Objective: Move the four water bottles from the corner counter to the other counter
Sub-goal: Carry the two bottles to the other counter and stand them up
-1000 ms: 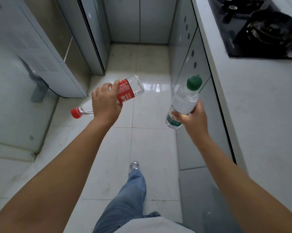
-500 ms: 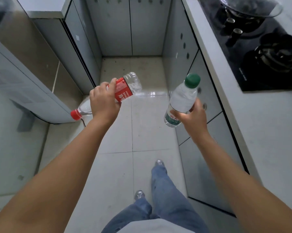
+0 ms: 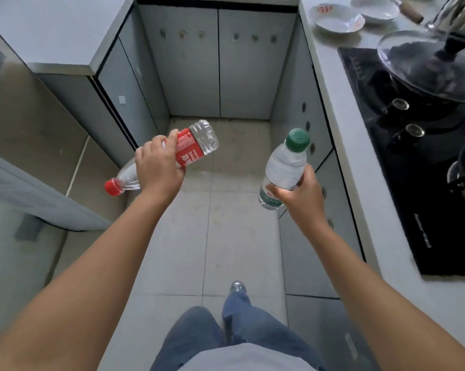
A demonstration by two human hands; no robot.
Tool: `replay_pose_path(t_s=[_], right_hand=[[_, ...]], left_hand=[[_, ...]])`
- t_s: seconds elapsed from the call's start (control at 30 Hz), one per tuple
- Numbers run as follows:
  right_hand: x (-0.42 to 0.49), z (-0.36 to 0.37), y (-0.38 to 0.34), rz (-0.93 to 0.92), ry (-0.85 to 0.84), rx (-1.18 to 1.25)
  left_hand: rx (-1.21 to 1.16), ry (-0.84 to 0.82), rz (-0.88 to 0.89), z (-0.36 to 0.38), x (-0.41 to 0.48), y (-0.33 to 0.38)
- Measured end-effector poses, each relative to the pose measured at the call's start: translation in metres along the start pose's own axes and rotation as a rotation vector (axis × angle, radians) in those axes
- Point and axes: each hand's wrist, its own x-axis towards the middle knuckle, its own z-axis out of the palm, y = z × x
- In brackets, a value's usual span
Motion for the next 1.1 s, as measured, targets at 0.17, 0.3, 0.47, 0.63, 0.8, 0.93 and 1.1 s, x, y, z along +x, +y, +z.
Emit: replay_pose_path(t_s=[0.17, 0.3, 0.47, 0.63, 0.8, 0.93, 1.1], right_hand=[[0.071, 0.006, -0.011, 0.004, -0.026, -0.016], [0.120, 0.016, -0.018, 0.016, -0.044, -0.011], [0.184, 0.042, -0.029, 0.016, -0.036, -0.007], [0.257, 0.080, -0.050, 0.051, -0.011, 0.006], [0.325, 0.116, -0.075, 0.060, -0.016, -0.008], [0.372, 0.138, -0.089, 0.061, -0.023, -0.020], [0.438, 0.164, -0.099, 0.032, -0.056, -0.017]], left_hand=[[0.012, -0.003, -0.019, 0.011, 0.065, 0.011], [0.026, -0.011, -0.018, 0.023, 0.116, 0.011], [0.039, -0.039, -0.014, 0.040, 0.192, -0.002], [0.013, -0.041, -0.011, 0.057, 0.274, -0.014], [-0.010, -0.044, -0.008, 0.064, 0.351, -0.026], [0.019, -0.030, -0.026, 0.063, 0.403, -0.037], [0.027, -0.027, -0.063, 0.073, 0.455, -0.045]])
